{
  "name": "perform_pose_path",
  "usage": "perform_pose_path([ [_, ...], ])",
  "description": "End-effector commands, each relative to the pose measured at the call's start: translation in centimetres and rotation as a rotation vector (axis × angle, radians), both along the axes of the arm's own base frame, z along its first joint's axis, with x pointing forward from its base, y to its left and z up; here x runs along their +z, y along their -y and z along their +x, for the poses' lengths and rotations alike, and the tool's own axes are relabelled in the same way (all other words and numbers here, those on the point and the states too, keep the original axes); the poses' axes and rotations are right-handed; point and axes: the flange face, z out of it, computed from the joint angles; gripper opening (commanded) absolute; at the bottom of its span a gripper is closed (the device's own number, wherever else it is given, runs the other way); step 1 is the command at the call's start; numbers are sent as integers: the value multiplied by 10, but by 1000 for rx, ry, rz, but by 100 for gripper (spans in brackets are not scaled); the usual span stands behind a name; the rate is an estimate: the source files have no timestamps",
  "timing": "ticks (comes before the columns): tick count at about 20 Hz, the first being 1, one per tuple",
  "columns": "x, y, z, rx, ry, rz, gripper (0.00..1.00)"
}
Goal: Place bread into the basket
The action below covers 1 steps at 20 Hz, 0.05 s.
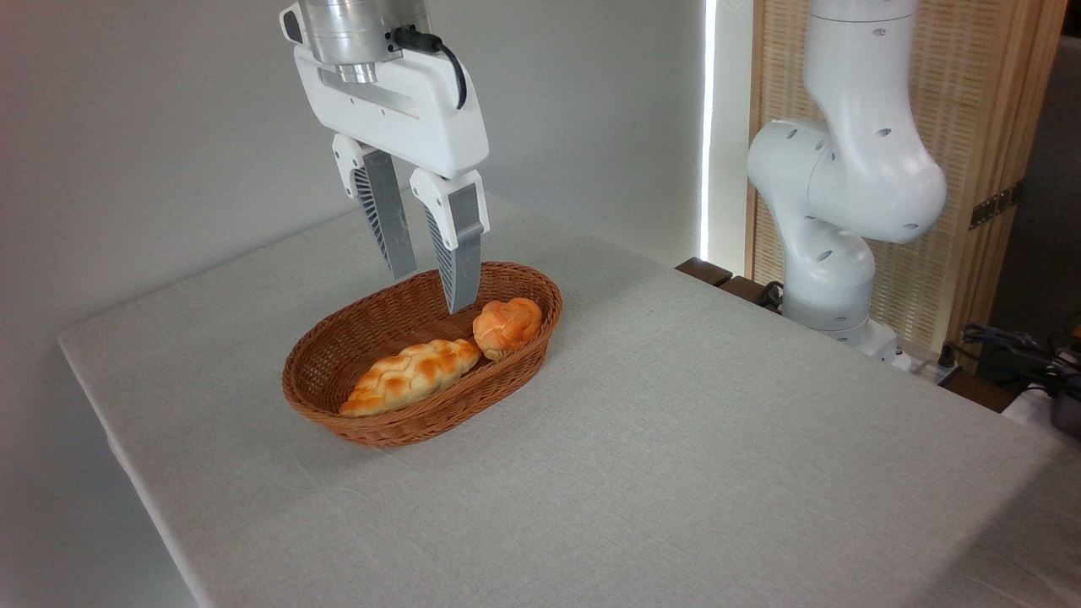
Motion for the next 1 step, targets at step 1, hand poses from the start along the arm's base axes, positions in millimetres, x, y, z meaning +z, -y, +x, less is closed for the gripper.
perform_pose_path([
  [1, 3, -3, -5, -12, -4, 8, 100],
])
